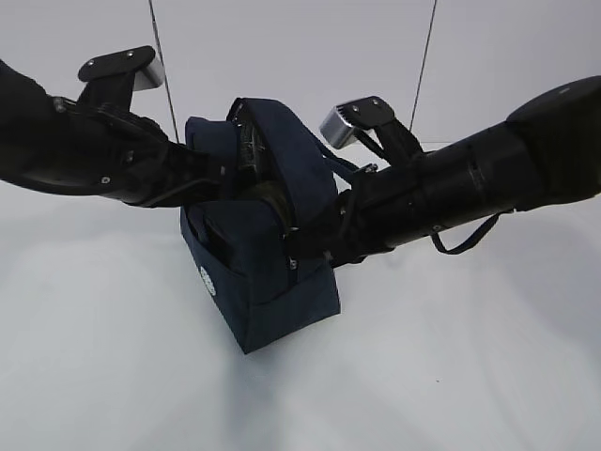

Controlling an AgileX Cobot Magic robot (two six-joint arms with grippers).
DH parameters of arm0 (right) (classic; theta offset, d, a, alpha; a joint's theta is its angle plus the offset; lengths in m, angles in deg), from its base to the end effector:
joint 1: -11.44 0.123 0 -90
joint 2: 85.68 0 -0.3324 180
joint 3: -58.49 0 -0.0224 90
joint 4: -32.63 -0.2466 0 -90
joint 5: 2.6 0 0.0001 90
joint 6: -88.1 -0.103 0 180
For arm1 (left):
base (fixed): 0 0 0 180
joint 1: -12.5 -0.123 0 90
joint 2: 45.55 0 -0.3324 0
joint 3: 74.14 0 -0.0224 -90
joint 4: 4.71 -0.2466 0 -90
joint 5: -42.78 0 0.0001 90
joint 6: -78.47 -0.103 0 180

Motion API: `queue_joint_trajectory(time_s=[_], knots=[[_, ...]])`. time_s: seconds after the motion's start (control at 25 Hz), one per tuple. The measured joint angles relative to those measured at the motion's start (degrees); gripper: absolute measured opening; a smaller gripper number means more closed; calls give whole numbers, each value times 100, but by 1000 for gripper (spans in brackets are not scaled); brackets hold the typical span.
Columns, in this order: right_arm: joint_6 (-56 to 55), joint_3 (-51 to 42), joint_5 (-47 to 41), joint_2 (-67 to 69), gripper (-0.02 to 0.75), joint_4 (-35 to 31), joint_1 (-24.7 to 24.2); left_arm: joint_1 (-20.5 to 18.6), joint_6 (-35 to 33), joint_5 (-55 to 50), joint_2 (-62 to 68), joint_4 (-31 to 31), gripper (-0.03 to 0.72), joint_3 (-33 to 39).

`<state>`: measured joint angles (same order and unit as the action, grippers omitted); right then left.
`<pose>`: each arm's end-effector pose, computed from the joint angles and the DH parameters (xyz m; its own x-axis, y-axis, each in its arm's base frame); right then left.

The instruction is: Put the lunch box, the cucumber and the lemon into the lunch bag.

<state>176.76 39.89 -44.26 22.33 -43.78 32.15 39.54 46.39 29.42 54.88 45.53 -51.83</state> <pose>0.3190 0.1918 0.2513 -0.4790 -0.4141 -0.7741 -0.8429 0.4634 0.2737 0.3085 -0.1781 0.2683 -0.7310 0.0430 -0.6810 0.3643 0.8684 -0.3363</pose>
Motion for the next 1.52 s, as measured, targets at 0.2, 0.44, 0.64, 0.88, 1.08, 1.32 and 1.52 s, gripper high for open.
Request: queue_joint_trajectory(time_s=[0.2, 0.44, 0.64, 0.88, 1.08, 1.32, 1.52], knots=[[-44, 25, 0, -90, 8, 47, 0, 0, 0, 0, 0, 14, -6, 0], [-129, 25, 0, -310, 8, 128, 0, 0, 0, -35, 0, 16, -6, 0], [-150, 61, 21, -401, 8, 154, 0, 0, 0, -46, 0, 16, -6, 0], [-221, 219, 33, -401, 8, 178, 0, 0, 0, -46, 0, 26, -6, 0], [-233, 431, 43, -401, 8, 197, 0, 281, 0, 71, 0, 26, -6, 0], [-279, 531, 165, -401, 8, 292, -3, 768, 0, 445, 0, 88, -6, 0], [-601, 541, 163, -401, 8, 650, -13, 901, 0, 611, 13, 142, -6, 0]])
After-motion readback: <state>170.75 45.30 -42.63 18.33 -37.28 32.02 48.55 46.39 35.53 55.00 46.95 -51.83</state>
